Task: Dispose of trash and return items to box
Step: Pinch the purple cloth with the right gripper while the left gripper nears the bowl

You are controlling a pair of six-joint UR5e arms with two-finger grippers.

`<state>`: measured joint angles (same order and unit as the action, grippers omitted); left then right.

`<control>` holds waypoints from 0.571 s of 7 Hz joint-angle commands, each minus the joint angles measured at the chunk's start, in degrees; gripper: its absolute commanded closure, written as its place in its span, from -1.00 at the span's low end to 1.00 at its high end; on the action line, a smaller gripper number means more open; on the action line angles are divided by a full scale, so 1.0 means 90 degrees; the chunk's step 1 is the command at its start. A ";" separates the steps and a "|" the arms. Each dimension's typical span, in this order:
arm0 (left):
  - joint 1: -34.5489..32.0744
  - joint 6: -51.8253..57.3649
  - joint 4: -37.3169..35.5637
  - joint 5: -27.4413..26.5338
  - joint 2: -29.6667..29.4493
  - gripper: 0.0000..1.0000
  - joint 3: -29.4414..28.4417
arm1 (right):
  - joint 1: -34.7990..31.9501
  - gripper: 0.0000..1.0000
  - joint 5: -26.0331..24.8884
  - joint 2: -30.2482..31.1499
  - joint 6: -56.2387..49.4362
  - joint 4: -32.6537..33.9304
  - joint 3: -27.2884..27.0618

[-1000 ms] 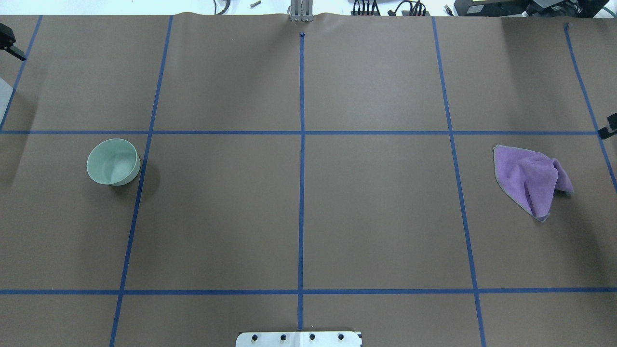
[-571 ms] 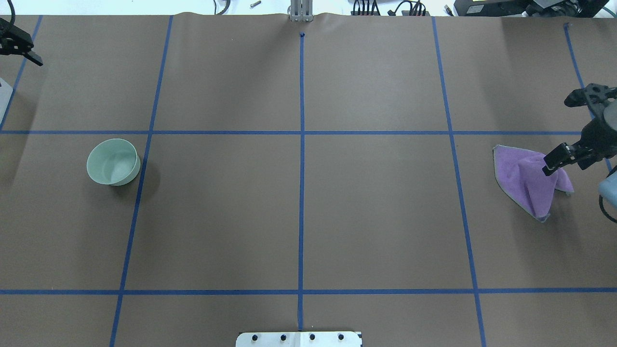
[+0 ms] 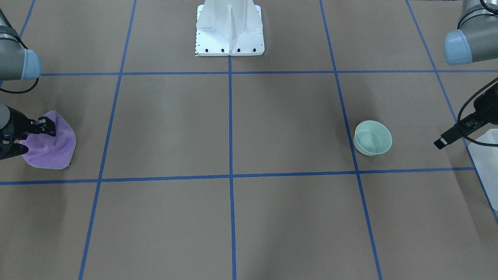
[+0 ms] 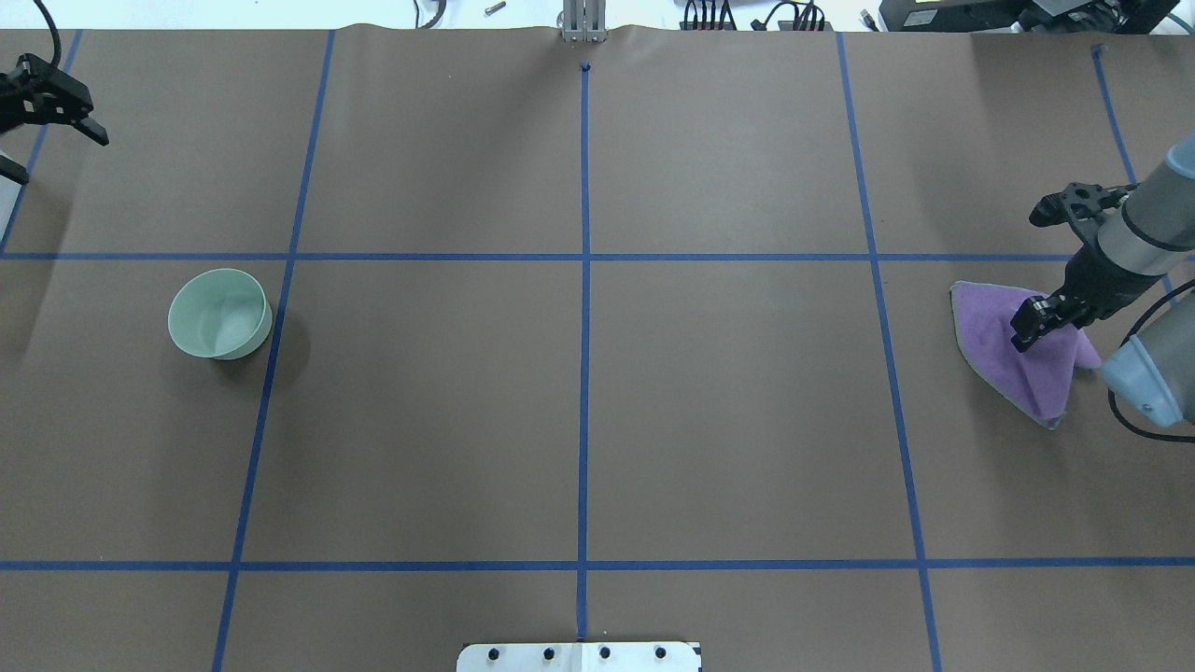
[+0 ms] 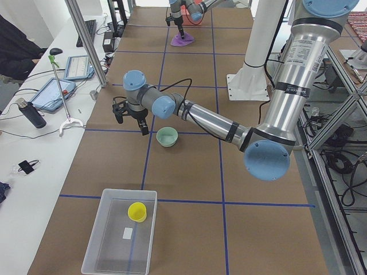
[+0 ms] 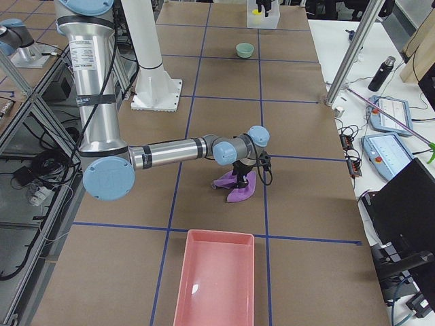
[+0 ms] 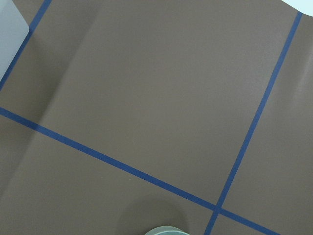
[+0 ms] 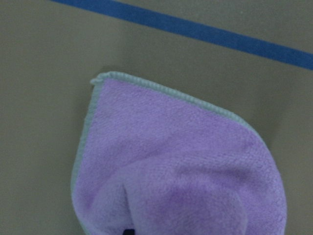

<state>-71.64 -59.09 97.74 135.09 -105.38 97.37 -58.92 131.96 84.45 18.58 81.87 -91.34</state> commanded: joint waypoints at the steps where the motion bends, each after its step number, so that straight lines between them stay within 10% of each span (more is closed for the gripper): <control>1: 0.0244 -0.0114 0.0018 0.0000 -0.0039 -0.96 -0.0008 | -0.0355 1.00 0.0044 -0.0067 -0.0014 -0.0015 -0.0046; 4: 0.0469 -0.0076 0.0448 -0.0010 0.0174 -0.96 -0.0019 | -0.0941 1.00 0.0152 -0.0048 0.0015 0.0092 -0.0261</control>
<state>-67.83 -59.98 100.86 135.03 -104.99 96.94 -65.07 132.79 83.92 18.59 82.38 -92.86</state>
